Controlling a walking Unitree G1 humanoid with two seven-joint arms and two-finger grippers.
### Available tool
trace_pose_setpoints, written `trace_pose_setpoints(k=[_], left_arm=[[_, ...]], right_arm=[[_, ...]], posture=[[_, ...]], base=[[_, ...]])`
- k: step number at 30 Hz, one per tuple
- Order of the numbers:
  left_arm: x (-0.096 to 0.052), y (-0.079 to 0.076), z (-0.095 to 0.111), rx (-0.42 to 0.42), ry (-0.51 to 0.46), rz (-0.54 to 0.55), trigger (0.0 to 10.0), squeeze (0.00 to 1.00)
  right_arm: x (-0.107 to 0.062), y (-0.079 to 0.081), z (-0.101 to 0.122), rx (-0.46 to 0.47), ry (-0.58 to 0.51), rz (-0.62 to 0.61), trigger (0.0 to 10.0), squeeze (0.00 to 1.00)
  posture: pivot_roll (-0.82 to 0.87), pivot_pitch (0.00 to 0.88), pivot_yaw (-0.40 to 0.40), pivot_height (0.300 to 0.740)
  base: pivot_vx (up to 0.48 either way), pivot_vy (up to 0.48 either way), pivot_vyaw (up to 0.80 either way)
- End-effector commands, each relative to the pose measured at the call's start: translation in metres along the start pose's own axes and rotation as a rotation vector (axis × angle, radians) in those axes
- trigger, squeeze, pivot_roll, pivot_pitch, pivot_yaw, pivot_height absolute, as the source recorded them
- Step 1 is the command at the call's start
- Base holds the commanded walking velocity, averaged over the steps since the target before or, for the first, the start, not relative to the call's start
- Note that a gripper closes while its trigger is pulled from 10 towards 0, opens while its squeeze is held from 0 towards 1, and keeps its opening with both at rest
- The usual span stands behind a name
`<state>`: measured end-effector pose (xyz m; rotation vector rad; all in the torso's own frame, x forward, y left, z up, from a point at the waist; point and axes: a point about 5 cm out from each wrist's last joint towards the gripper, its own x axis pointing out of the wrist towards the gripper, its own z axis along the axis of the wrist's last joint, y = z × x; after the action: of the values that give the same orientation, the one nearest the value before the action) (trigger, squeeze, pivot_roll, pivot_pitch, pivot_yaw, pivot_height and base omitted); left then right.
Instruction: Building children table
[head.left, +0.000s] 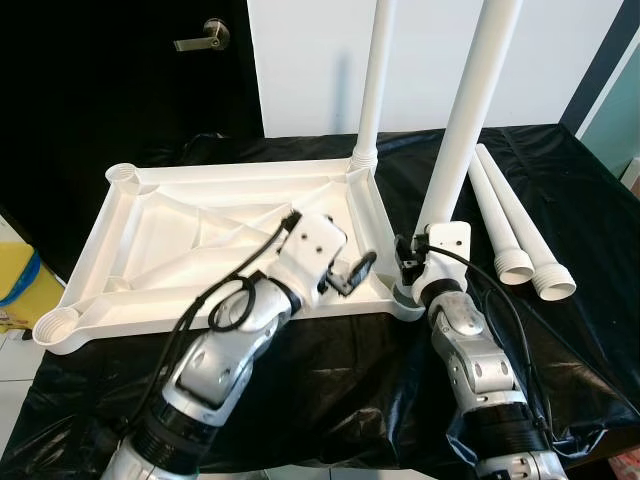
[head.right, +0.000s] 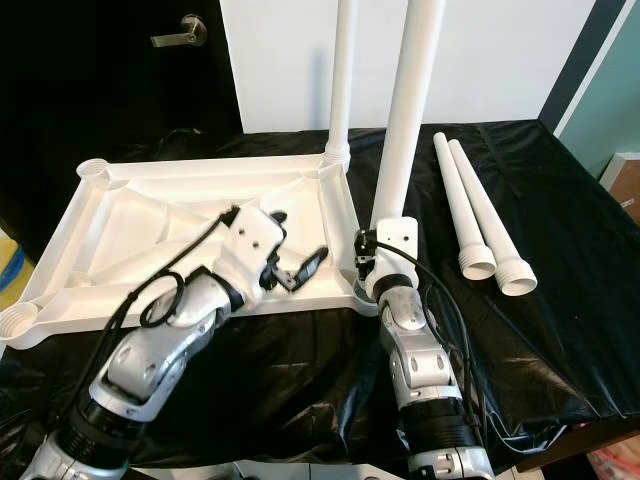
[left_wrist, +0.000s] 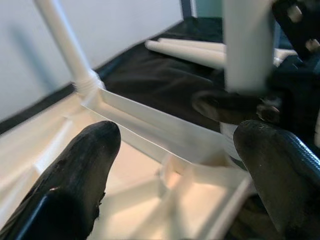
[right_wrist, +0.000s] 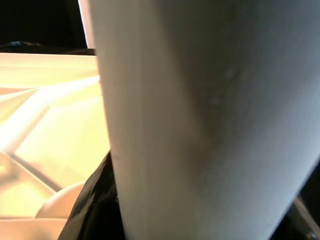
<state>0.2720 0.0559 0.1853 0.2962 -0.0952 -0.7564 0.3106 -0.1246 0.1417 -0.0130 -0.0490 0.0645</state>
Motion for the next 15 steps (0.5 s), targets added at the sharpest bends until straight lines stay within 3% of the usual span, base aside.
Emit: trace_pose_setpoints(k=[1,15], left_arm=[[-0.0012,-0.0024,-0.0003,0.027,-0.006,-0.013,10.0,0.00],[-0.0016,-0.0051,-0.0027,0.036,0.000,-0.026,10.0,0.00]], right_arm=[[-0.0027,0.0018,-0.0019,-0.010,0.010,0.013,10.0,0.00],[-0.0065,0.0018,-0.0088,-0.020,0.031,0.016,10.0,0.00]], posture=[[-0.01,0.023,-0.009,0.740],[0.00,0.033,0.002,0.740]], base=[[0.000,0.000,0.00],[0.000,0.000,0.00]])
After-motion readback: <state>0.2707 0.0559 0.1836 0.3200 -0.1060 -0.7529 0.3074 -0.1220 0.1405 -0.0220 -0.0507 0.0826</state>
